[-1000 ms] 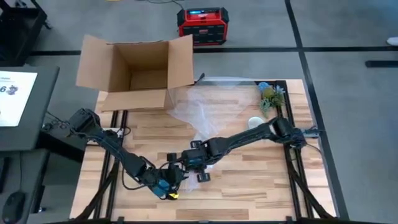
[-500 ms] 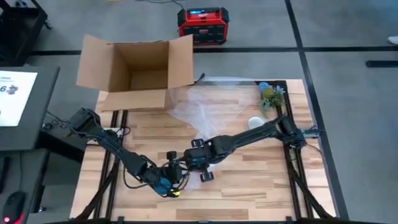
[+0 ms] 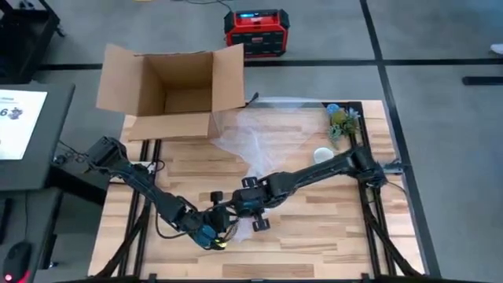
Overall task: Wrap mug
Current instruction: Wrap the red mug with bubble wrap
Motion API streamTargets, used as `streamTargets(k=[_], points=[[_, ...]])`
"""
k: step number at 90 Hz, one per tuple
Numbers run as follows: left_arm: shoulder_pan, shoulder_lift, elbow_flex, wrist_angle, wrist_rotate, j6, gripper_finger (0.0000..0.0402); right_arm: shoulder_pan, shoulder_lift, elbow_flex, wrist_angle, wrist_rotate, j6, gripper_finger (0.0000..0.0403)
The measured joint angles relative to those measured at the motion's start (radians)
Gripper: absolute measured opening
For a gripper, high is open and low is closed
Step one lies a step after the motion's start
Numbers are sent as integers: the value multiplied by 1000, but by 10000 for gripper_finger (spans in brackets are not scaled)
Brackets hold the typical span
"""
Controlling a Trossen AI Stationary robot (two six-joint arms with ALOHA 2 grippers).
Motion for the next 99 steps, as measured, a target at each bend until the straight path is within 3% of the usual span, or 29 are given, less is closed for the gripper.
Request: streamTargets(k=[25, 67, 88, 99], points=[[0, 0, 0, -156, 0, -141, 56, -12, 61, 6, -3, -24, -32, 0], [-5, -23, 55, -71, -1, -25, 56, 45, -181, -1, -72, -17, 97, 0], [23, -22, 40, -53, 17, -1, 56, 84, -265, -6, -132, 96, 150, 0], [28, -22, 24, -44, 17, -11, 56, 65, -326, -135, -128, 162, 205, 0]])
